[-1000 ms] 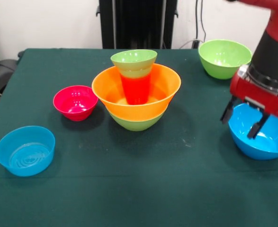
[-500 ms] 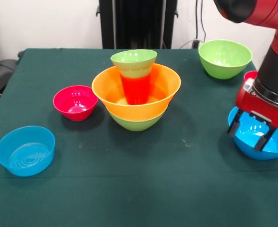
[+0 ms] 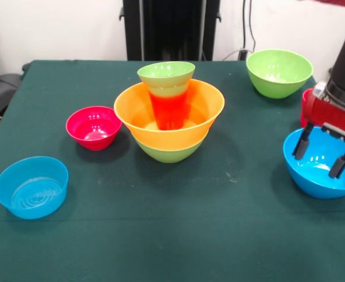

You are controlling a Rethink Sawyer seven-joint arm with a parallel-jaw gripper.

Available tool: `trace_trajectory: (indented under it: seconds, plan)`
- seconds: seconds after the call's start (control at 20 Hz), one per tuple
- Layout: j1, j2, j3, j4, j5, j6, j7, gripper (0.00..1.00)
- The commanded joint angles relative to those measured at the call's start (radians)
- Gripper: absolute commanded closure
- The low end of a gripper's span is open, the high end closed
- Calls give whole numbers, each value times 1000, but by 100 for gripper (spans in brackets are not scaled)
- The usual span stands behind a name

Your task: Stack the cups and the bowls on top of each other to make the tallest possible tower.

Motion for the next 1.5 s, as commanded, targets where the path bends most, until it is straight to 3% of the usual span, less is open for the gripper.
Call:
trace_trajectory:
  seconds: [0.05,0.2,0.55,0.75,1.0,1.3,1.5]
  plan:
    - [-2,-56,99,204,-30,48,-41,0]
    - [2,-50,123,257,-52,-22,-82,0]
    - [13,-52,129,306,-98,-54,-128,0]
    - [-4,-67,166,380,-108,-125,-158,0]
    - [-12,-66,191,436,-106,-201,-132,0]
    - [-105,-103,342,545,-71,-249,-239,0]
    - [-131,-115,403,583,-81,-275,-223,0]
